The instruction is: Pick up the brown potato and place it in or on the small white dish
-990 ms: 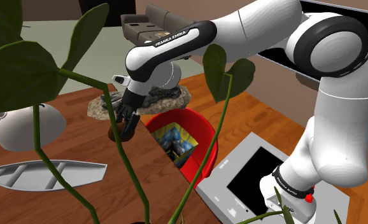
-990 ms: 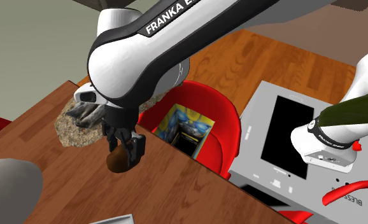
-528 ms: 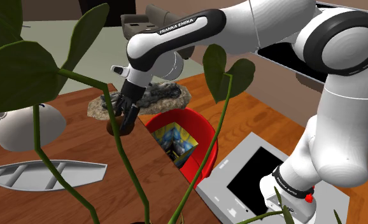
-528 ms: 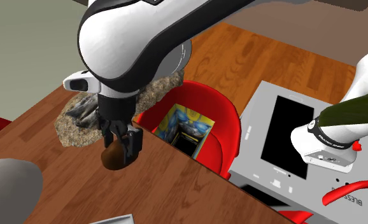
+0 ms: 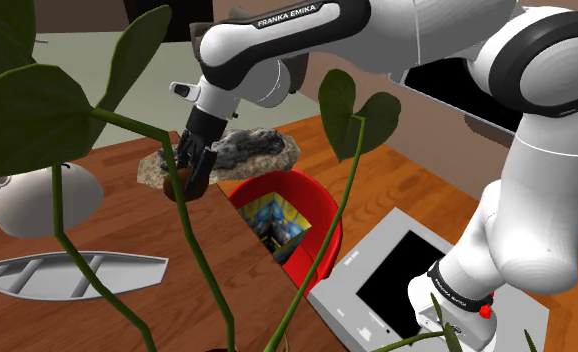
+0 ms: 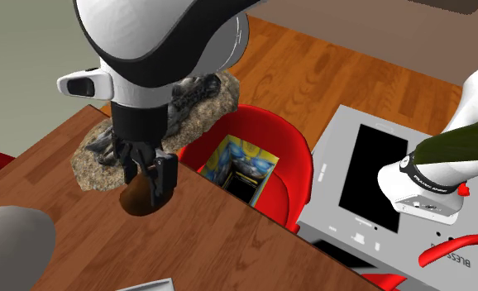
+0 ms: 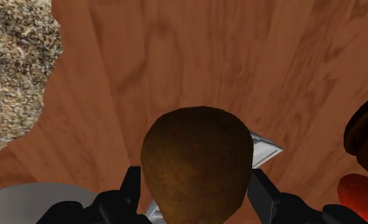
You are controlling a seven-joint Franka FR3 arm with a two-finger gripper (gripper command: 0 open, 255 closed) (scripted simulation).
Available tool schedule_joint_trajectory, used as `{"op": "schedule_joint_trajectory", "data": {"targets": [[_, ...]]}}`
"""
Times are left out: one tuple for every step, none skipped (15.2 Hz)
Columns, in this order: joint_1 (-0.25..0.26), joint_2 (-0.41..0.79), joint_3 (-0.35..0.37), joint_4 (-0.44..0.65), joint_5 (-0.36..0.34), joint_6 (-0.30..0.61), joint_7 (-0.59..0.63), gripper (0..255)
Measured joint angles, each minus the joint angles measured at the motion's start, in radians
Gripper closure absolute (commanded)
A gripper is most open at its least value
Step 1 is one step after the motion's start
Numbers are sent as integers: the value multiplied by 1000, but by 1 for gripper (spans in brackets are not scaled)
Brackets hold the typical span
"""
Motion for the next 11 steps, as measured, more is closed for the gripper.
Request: {"op": "schedule_joint_trajectory", "data": {"targets": [[0,-9,-1,1,-3,-8,7,255],[0,-16,-1,4,-6,-17,14,255],[-1,-19,-3,12,-9,-27,18,255],[-1,-21,-3,19,-12,-35,26,255],[1,-26,-3,28,-16,-45,35,255],[0,-29,-4,31,-18,-50,38,255],[6,-23,-2,41,-21,-48,49,255],[16,-16,2,57,-27,-48,67,255],[30,2,8,79,-33,-41,86,255],[43,20,12,106,-41,-39,108,255],[59,40,17,133,-50,-33,132,255]]}}
